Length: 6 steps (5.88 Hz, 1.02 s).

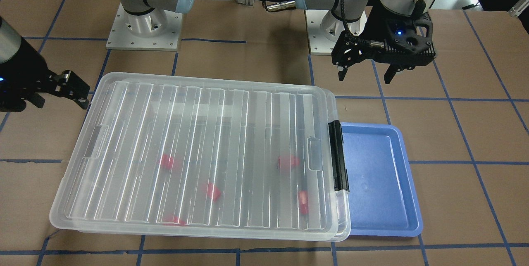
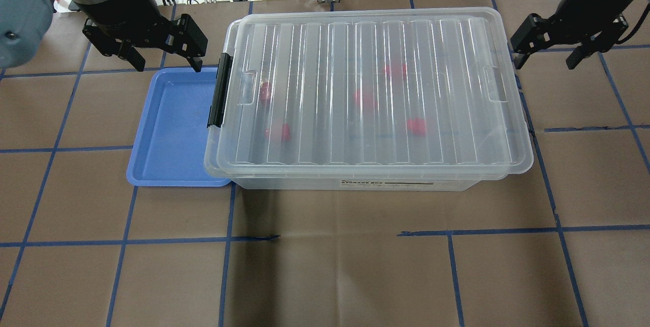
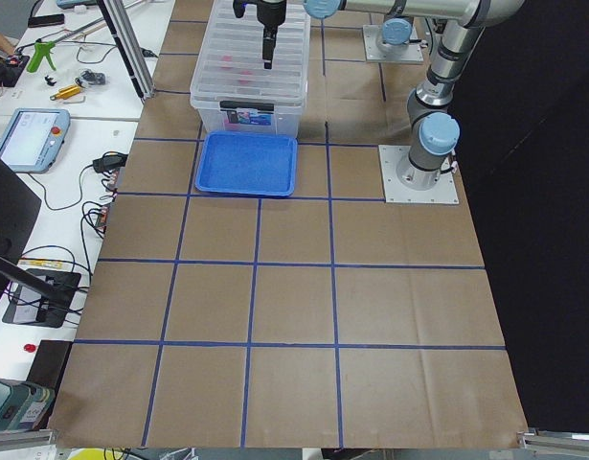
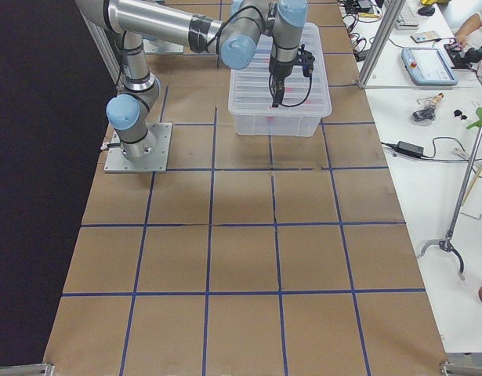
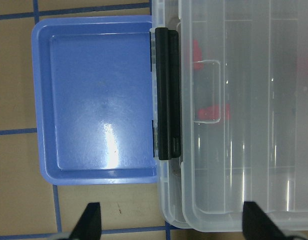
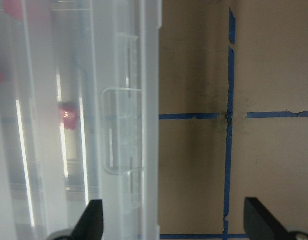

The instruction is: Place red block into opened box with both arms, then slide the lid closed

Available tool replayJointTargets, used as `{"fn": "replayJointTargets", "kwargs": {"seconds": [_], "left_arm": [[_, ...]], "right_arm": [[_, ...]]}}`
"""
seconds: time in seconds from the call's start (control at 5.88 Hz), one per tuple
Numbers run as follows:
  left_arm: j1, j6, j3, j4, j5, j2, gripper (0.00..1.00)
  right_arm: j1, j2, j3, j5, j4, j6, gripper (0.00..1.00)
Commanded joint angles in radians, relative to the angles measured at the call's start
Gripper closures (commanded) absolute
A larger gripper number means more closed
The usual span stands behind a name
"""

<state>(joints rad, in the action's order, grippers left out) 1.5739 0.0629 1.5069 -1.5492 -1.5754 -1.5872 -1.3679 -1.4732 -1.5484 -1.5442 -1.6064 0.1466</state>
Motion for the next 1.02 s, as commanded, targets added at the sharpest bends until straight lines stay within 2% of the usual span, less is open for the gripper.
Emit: {"fn": "replayJointTargets", "kwargs": {"seconds": [0.0, 0.51, 0.85], "left_arm": [[0.001, 0.0, -0.001, -0.002, -0.002, 0.001, 0.02], [0.0, 0.0, 0.001, -0.002, 0.0, 0.001, 0.02], [0.0, 0.0, 0.001, -0.002, 0.0, 0.001, 0.02]], "right_arm": [[-0.138, -0.013, 0.046, 0.003, 0.063, -0.208, 0.0], [-0.191, -0.025, 0.094, 0.0, 0.181, -0.283, 0.0], [-0.188, -0.053, 0.073, -0.01, 0.189, -0.272, 0.0]]}}
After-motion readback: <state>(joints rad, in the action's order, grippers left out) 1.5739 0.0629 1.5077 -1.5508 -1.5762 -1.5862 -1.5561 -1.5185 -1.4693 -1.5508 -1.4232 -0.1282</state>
